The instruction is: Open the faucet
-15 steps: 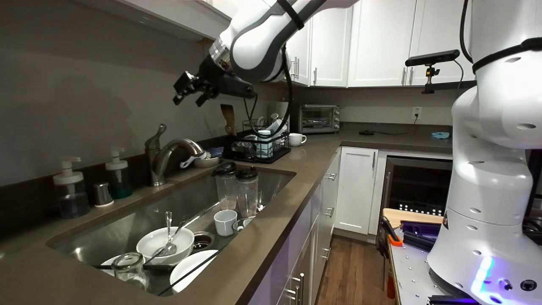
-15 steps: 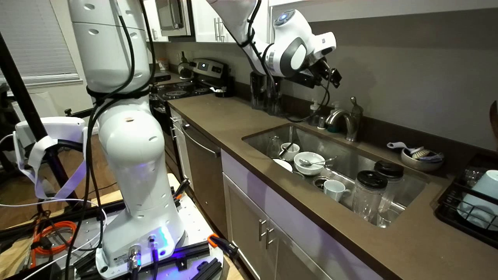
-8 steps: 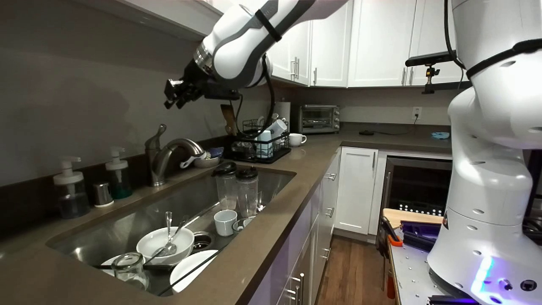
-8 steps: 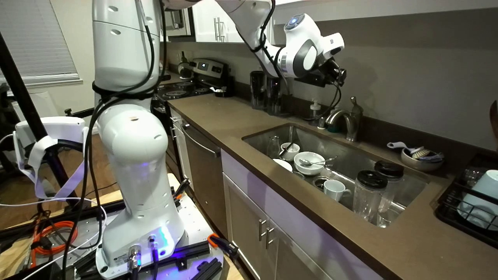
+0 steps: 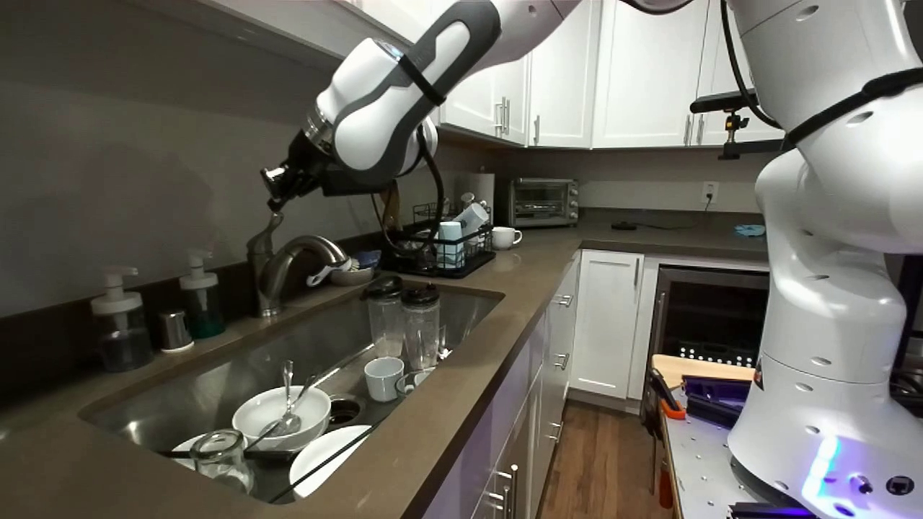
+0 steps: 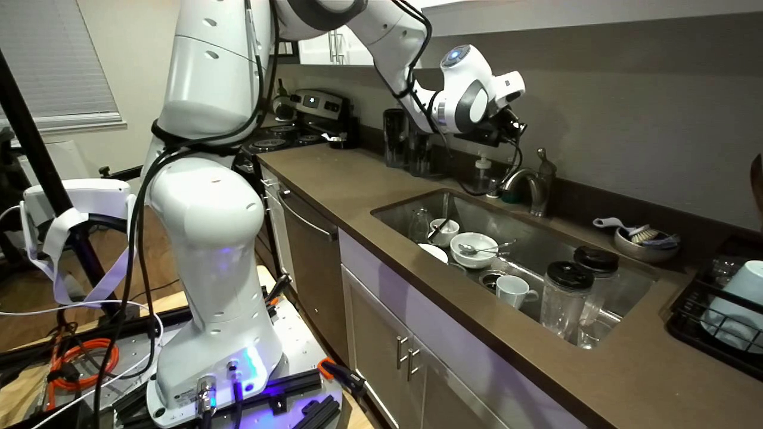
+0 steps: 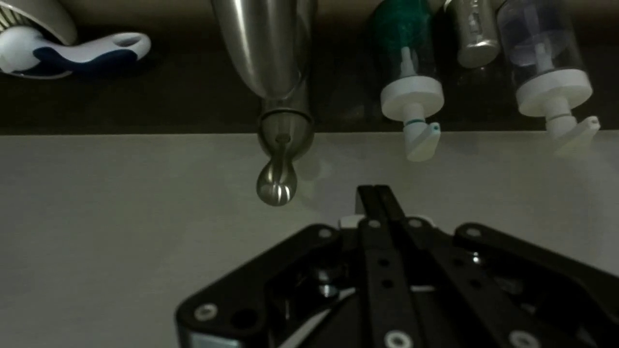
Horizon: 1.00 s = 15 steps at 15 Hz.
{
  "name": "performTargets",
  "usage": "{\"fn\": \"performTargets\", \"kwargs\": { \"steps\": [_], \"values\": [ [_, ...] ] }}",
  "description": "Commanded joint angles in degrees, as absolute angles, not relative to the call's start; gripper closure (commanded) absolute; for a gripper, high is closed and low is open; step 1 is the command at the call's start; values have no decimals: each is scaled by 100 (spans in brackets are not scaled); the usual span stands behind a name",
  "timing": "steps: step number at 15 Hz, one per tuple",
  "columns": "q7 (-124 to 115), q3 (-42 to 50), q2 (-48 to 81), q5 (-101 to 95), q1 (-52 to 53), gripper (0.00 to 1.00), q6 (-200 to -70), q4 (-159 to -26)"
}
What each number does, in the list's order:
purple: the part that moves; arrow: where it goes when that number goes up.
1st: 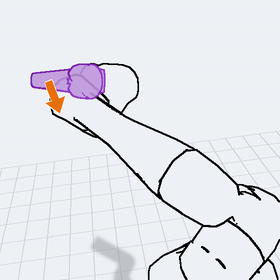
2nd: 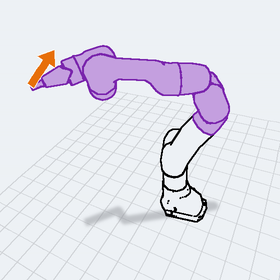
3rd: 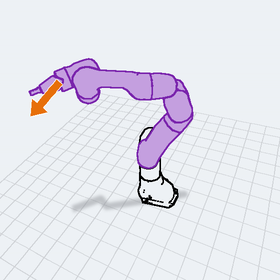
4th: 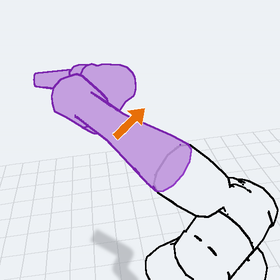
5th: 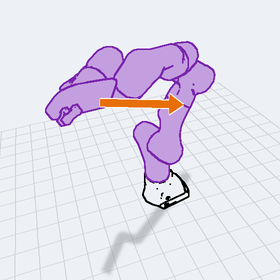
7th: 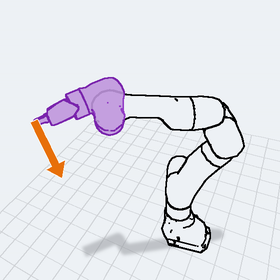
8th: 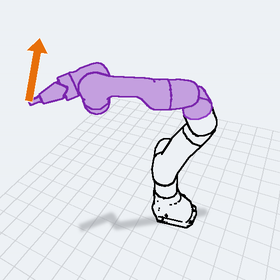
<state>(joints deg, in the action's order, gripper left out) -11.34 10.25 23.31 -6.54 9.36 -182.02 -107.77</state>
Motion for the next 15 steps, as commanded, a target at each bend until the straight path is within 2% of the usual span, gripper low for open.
{"fn": "performTargets", "kwargs": {
  "steps": [1,5,7,15],
  "values": [
    [-1369,1564,2645,-666,1284,97,-18020,-10365],
    [-1254,1375,2797,-554,1088,95,-17899,-10151],
    [-1225,1307,2861,-530,1031,97,-17758,-10031],
    [-1256,1485,3096,-576,1046,97,-17030,-9542]
  ]
}}
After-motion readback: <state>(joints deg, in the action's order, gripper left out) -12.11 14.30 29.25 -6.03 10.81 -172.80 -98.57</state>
